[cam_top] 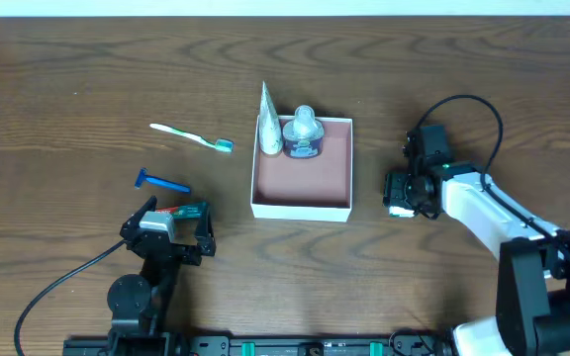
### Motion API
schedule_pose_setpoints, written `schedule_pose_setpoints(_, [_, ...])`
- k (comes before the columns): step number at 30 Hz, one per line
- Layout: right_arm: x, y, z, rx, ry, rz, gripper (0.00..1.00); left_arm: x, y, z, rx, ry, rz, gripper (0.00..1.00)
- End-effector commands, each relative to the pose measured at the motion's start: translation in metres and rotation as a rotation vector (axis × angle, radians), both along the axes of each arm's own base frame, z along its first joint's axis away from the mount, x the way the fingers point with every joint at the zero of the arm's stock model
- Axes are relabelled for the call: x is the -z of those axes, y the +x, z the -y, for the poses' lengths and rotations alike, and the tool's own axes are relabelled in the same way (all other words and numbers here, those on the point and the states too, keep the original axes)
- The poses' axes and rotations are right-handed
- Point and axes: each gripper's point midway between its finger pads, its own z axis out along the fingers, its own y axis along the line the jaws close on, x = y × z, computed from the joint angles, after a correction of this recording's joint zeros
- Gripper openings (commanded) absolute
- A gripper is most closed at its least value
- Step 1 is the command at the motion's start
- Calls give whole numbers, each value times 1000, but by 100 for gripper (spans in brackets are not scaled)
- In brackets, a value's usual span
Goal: Pack container
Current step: 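Move the right gripper to the green soap box and grasp it, then place the green soap box into the box's right side, withdraw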
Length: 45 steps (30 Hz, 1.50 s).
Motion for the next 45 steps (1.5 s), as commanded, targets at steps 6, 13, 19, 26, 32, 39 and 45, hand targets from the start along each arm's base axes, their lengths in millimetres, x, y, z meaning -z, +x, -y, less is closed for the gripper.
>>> schedule_pose_setpoints(6, [34,-9,-1,-9,11,-84,53,17,-1,4,21,3,-51,98])
schedule_pose_setpoints(13, [23,3,-6,-14,29,-62,36,17,-1,4,21,3,-51,98])
schedule_pose_setpoints(19, [-29,39,-18,-56,61,21,32,17,-1,4,21,3,-51,98])
schedule_pose_setpoints(26, [-132,74,-48,-140,175,209,33,17,-1,4,21,3,-51,98])
schedule_pose_setpoints(32, [-190,78,-81,-178,283,353,35,17,-1,4,21,3,-51,98])
schedule_pose_setpoints(39, [-196,83,-114,-137,345,379,35,17,-1,4,21,3,-51,98])
schedule_pose_setpoints(45, [-179,84,-135,-124,355,347,34,17,-1,4,22,3,-51,98])
